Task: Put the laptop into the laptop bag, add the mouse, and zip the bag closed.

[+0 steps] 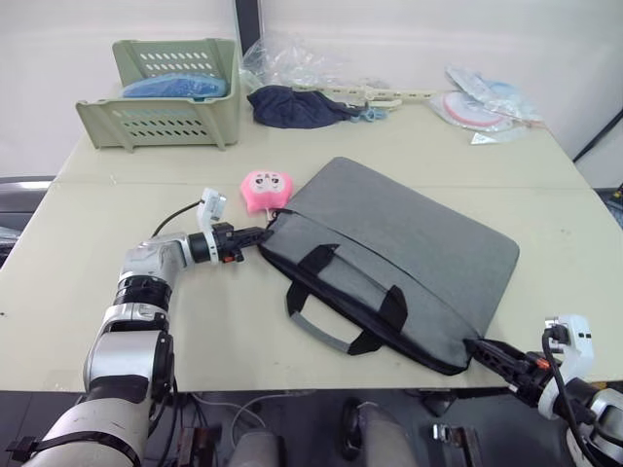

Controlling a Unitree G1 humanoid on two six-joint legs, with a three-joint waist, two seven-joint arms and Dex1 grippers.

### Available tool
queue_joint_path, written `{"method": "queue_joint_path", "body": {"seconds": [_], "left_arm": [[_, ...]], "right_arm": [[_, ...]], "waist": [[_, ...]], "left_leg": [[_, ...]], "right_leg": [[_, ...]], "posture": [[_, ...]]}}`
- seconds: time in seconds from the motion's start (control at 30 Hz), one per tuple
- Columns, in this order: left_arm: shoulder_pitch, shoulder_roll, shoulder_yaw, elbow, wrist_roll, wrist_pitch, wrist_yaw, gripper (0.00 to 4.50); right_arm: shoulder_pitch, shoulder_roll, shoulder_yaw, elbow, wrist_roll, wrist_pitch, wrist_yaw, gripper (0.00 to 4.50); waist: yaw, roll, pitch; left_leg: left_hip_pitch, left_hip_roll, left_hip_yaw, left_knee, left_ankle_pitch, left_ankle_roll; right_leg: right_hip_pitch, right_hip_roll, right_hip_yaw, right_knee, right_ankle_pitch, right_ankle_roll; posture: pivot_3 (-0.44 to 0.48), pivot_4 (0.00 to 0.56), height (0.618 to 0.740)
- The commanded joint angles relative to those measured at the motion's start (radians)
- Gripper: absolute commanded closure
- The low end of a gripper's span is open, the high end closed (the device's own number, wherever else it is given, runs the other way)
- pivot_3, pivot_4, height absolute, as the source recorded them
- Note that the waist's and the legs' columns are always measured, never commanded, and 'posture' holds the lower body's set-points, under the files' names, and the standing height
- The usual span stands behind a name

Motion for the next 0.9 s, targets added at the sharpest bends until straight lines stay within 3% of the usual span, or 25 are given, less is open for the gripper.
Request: {"method": "queue_joint_path", "body": {"seconds": [0.03, 0.33, 0.9], "left_arm": [[0.016, 0.0, -0.005, -0.022, 0.002, 0.007, 0.001, 4.5], [0.019, -0.002, -0.005, -0.021, 0.001, 0.006, 0.004, 4.5], [0.043, -0.002, 0.001, -0.055, -0.001, 0.018, 0.019, 4.5]], "right_arm": [[0.032, 0.007, -0.017, 0.002, 0.005, 0.0, -0.031, 2.16], [0.048, 0.002, -0.037, 0.016, 0.03, -0.006, -0.042, 2.16], [-0.059, 0.025, -0.008, 0.083, 0.163, 0.005, -0.126, 2.16]], "waist": [[0.0, 0.0, 0.0], [0.005, 0.001, 0.001], [0.006, 0.003, 0.001]], "left_leg": [[0.0, 0.0, 0.0, 0.0, 0.0, 0.0], [0.0, 0.0, 0.0, -0.001, 0.0, 0.0], [0.0, 0.0, 0.0, -0.001, 0.0, 0.0]], "right_leg": [[0.0, 0.0, 0.0, 0.0, 0.0, 0.0], [0.0, 0.0, 0.0, -0.002, 0.0, 0.0], [0.0, 0.0, 0.0, -0.002, 0.0, 0.0]], "posture": [[0.0, 0.15, 0.74], [0.0, 0.15, 0.74], [0.0, 0.15, 0.74]]}}
